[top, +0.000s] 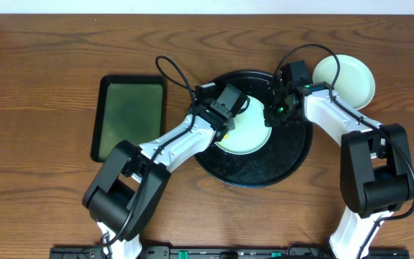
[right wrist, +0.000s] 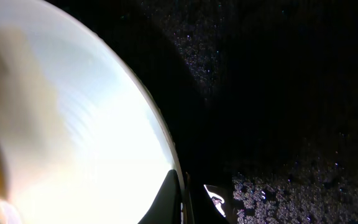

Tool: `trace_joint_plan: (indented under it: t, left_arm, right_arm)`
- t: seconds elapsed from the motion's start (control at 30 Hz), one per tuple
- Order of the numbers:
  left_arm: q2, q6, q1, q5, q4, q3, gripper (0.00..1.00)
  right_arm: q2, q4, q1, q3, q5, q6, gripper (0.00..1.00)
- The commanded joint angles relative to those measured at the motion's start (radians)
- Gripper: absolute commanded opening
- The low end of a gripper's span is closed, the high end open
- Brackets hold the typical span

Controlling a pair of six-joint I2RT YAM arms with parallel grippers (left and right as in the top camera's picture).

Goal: Clean dirty plates on tray and stack at the side
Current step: 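Scrub the green plate with the sponge while the right gripper holds it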

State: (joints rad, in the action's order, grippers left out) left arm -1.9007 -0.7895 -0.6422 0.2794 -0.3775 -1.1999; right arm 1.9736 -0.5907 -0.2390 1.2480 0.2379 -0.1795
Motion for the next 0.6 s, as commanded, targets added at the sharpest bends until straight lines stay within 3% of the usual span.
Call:
trace_joint_plan:
  t: [0.0, 0.13, 0.33, 0.5, 0.57]
  left_arm:
    - [0.071, -0.008, 0.02, 0.231, -0.026, 0.01, 0.07]
    - [0.151, -0.009, 0.018, 0.135, -0.011, 0.01, 0.07]
    - [0.164, -0.01, 0.018, -0.211, 0.027, 0.01, 0.08]
    - [0.152, -0.009, 0.01, -0.295, 0.024, 0.01, 0.07]
    - [0.148, -0.01, 0.008, -0.294, 0.024, 0.01, 0.08]
  right_arm:
    - [0.019, -0.004, -0.017, -0.005, -0.032, -0.014, 0.01]
    - [0.018, -0.008, -0.017, -0.005, -0.016, -0.017, 0.01]
    - [-0.016, -0.043, -0.017, 0.011, 0.013, -0.011, 0.03]
    - [-0.076, -0.106, -0.013, 0.09, -0.056, 0.074, 0.27]
    - [-0.084, -0.102, -0.013, 0.125, -0.057, 0.145, 0.41]
